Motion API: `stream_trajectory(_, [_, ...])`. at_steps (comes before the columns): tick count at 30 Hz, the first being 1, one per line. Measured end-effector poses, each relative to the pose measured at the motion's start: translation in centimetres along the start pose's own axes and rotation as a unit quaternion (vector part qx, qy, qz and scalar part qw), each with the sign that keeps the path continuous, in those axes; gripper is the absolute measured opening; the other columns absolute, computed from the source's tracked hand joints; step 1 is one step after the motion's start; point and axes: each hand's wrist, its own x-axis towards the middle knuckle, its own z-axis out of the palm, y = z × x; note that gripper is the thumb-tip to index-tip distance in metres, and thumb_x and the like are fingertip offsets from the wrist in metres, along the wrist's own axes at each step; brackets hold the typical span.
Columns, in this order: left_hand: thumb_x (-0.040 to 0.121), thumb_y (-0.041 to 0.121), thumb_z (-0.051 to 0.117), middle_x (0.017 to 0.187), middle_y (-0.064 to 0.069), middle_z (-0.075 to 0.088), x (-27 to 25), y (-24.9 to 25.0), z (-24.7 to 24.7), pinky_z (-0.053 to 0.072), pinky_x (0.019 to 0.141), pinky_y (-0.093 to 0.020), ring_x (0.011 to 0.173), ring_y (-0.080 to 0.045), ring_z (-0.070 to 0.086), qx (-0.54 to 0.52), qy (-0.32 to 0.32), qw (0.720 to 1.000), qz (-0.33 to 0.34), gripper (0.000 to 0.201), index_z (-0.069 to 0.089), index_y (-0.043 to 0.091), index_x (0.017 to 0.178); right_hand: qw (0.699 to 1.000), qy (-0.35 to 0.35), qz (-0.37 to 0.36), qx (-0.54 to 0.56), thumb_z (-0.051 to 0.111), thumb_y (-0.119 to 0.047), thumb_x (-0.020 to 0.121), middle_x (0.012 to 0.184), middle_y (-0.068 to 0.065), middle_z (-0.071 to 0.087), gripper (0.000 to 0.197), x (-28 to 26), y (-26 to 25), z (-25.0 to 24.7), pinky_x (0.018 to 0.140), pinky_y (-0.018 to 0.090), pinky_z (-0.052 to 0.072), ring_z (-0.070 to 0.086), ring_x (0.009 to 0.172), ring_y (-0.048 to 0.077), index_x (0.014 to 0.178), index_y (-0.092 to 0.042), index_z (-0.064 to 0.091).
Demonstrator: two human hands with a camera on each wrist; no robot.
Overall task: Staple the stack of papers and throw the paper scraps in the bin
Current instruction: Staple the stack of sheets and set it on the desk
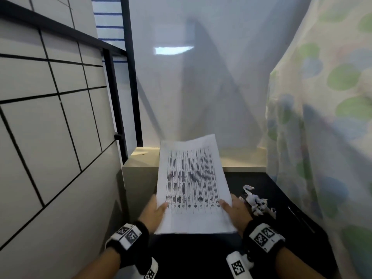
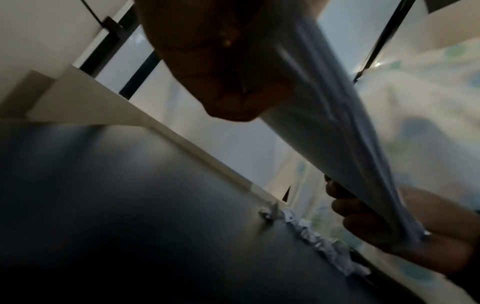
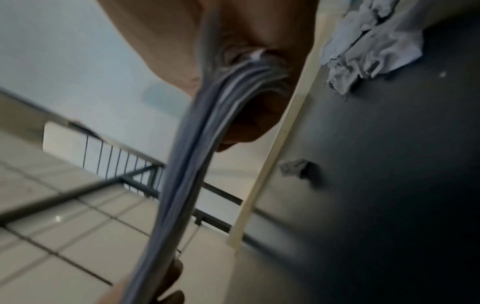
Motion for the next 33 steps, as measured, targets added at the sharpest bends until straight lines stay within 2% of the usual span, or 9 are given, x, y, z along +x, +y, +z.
stream_trajectory(2, [0.097, 0.013, 0.048, 0.132, -0.017, 0.055, 0.5, -1.3, 0.0, 0.038, 0.103, -0.028, 0.124, -0.024, 0.052, 0.029, -0.004, 0.999, -0.028, 0.018, 0.045, 0.006, 0.114, 0.997, -0.013, 0.015, -0.069, 0.048, -0.012, 0.095, 0.119, 0.005, 0.061, 0.026, 0.2, 0.7, 0.8, 0.085, 0.018, 0.049, 0.057, 0.109, 0.019, 0.119, -0.003, 0.053])
stream_trajectory(4, [0.097, 0.015, 0.047, 0.131, -0.017, 0.056, 1.0, -2.3, 0.0, 0.04, 0.1, -0.027, 0.122, -0.024, 0.054, 0.063, -0.016, 0.997, -0.051, 0.013, 0.041, 0.009, 0.107, 0.991, -0.029, 0.042, -0.122, 0.046, -0.015, 0.097, 0.122, 0.003, 0.058, 0.028, 0.0, 0.9, 1.5, 0.081, 0.011, 0.046, 0.054, 0.107, 0.017, 0.12, -0.001, 0.051])
stream_trajectory(7, [0.097, 0.019, 0.047, 0.133, -0.017, 0.054, 1.4, -3.4, 0.3, 0.039, 0.102, -0.03, 0.124, -0.025, 0.052, 0.113, -0.037, 0.989, -0.082, 0.015, 0.04, 0.009, 0.106, 0.982, -0.046, 0.085, -0.159, 0.049, -0.019, 0.095, 0.128, 0.014, 0.058, 0.015, 0.4, 1.3, 2.1, 0.088, 0.022, 0.041, 0.055, 0.116, 0.024, 0.106, -0.008, 0.048])
stream_trajectory(9, [0.097, 0.022, 0.048, 0.134, -0.017, 0.053, 1.7, -3.4, 0.4, 0.04, 0.101, -0.03, 0.125, -0.027, 0.052, 0.153, -0.041, 0.982, -0.099, 0.017, 0.037, 0.01, 0.102, 0.972, -0.062, 0.104, -0.203, 0.053, -0.024, 0.093, 0.127, 0.013, 0.057, 0.017, 0.7, 1.6, 2.3, 0.087, 0.026, 0.041, 0.056, 0.108, 0.022, 0.099, -0.012, 0.043])
stream_trajectory(11, [0.095, 0.024, 0.051, 0.134, -0.017, 0.054, 2.1, -3.3, 0.3, 0.041, 0.101, -0.033, 0.124, -0.028, 0.053, 0.172, -0.04, 0.978, -0.111, 0.023, 0.041, 0.007, 0.109, 0.967, -0.071, 0.11, -0.218, 0.059, -0.024, 0.089, 0.128, 0.011, 0.057, 0.027, 1.1, 1.7, 2.2, 0.086, 0.026, 0.043, 0.056, 0.104, 0.02, 0.107, -0.011, 0.045])
stream_trajectory(15, [0.091, 0.032, 0.056, 0.137, -0.009, 0.054, 2.3, -3.4, -0.5, 0.043, 0.102, -0.031, 0.125, -0.025, 0.054, 0.21, -0.059, 0.968, -0.126, 0.052, 0.04, 0.007, 0.134, 0.969, -0.09, 0.086, -0.215, 0.065, -0.018, 0.083, 0.138, 0.004, 0.051, 0.062, 0.9, 1.7, 2.0, 0.103, 0.026, 0.042, 0.053, 0.122, 0.021, 0.137, -0.008, 0.036])
stream_trajectory(23, [0.092, 0.039, 0.05, 0.132, -0.008, 0.059, 2.1, -3.6, -1.0, 0.046, 0.095, -0.027, 0.12, -0.025, 0.057, 0.297, -0.084, 0.94, -0.146, 0.047, 0.051, 0.009, 0.129, 0.947, -0.15, 0.047, -0.28, 0.056, -0.02, 0.087, 0.137, 0.003, 0.055, 0.054, 0.2, 0.9, 1.8, 0.107, 0.026, 0.04, 0.053, 0.124, 0.019, 0.139, -0.015, 0.04])
stream_trajectory(29, [0.091, 0.036, 0.053, 0.131, -0.009, 0.06, 2.5, -4.1, -1.2, 0.047, 0.095, -0.025, 0.12, -0.023, 0.058, 0.31, -0.071, 0.938, -0.141, 0.045, 0.055, 0.009, 0.127, 0.955, -0.152, 0.01, -0.253, 0.057, -0.018, 0.086, 0.142, -0.002, 0.049, 0.069, -0.2, 0.8, 2.3, 0.109, 0.023, 0.035, 0.048, 0.13, 0.017, 0.147, -0.024, 0.026])
stream_trajectory(33, [0.092, 0.033, 0.053, 0.132, -0.008, 0.059, 2.5, -4.1, -0.9, 0.045, 0.095, -0.024, 0.121, -0.023, 0.057, 0.318, -0.074, 0.934, -0.143, 0.044, 0.053, 0.009, 0.128, 0.942, -0.129, 0.002, -0.31, 0.057, -0.022, 0.086, 0.137, 0.0, 0.053, 0.053, 0.4, 0.3, 2.4, 0.106, 0.025, 0.039, 0.05, 0.126, 0.02, 0.136, -0.016, 0.041])
